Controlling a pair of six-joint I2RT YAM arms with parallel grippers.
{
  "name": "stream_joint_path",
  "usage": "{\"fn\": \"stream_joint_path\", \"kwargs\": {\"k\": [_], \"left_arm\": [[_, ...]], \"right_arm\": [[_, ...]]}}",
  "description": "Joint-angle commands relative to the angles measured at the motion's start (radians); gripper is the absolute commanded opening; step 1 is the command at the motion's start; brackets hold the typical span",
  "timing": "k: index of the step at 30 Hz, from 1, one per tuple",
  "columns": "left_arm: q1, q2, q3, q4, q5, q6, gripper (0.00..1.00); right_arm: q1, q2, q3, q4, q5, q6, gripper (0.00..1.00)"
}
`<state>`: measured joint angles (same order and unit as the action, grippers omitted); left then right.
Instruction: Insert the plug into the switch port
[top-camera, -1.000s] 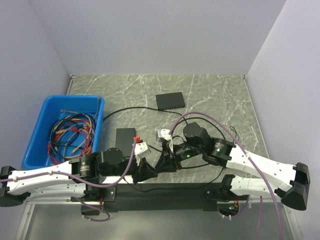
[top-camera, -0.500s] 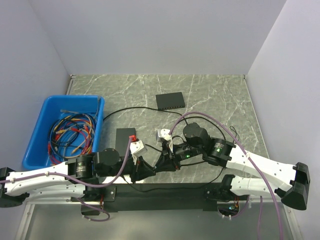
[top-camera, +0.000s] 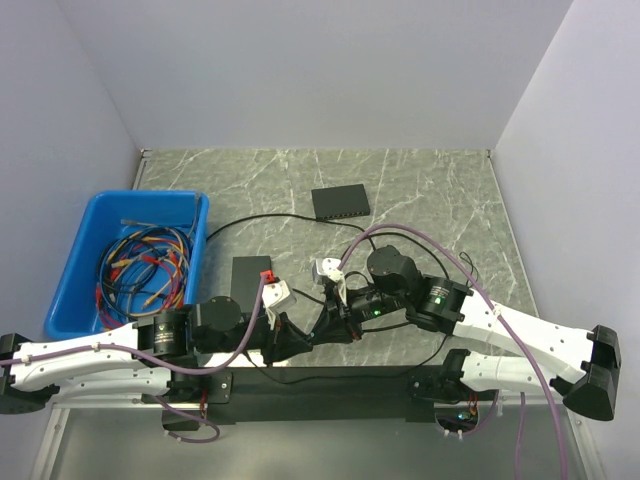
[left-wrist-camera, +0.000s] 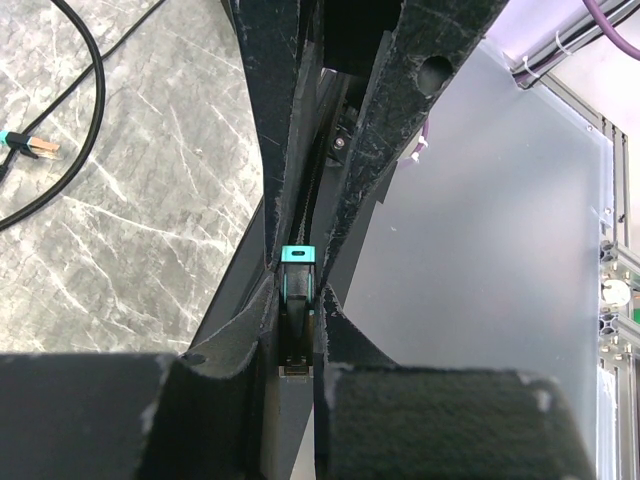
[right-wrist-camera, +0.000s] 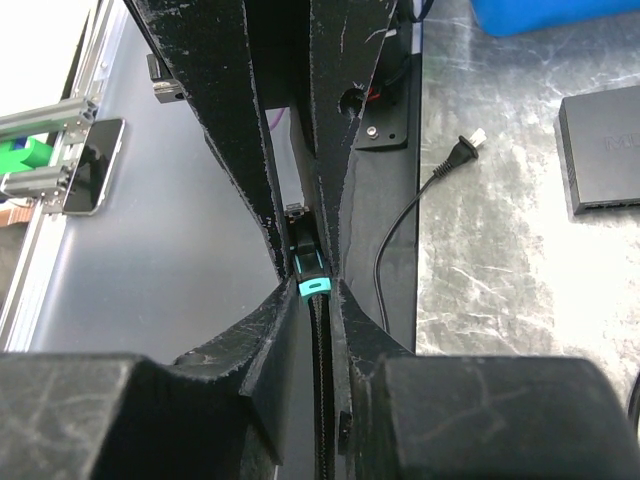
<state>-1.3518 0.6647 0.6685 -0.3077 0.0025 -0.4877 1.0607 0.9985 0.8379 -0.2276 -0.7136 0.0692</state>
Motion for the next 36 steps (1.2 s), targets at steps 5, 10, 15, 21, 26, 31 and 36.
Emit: {"fn": "stream_joint_path", "kwargs": {"k": [5, 10, 15, 21, 26, 31, 36], "left_arm": [[0.010, 0.013, 0.040, 0.038, -0.065, -0.002, 0.00], [0.010, 0.022, 0.040, 0.042, -0.059, -0.002, 0.00], [0.010, 0.045, 0.043, 0.030, -0.085, -0.009, 0.01], [0.010, 0.027, 0.057, -0.030, -0.321, -0.074, 0.75], [0.013, -0.023, 0.055, -0.045, -0.429, -0.095, 0.94], [0.022, -0.030, 0.063, -0.088, -0.538, -0.135, 0.95], [0.049, -0.100, 0.039, -0.142, -0.708, -0.229, 0.95]], "right_arm": [[0.021, -0.041, 0.021, 0.053, -0.064, 0.018, 0.25], [0.021, -0.040, 0.023, 0.054, -0.075, 0.018, 0.14], [0.019, -0.047, 0.001, 0.076, -0.084, 0.029, 0.00], [0.018, -0.052, -0.033, 0.076, 0.228, 0.085, 0.00], [0.005, 0.026, -0.045, 0.077, 0.404, 0.142, 0.00], [0.004, 0.124, -0.066, 0.099, 0.494, 0.181, 0.00], [0.004, 0.190, -0.086, 0.125, 0.505, 0.190, 0.00]]}}
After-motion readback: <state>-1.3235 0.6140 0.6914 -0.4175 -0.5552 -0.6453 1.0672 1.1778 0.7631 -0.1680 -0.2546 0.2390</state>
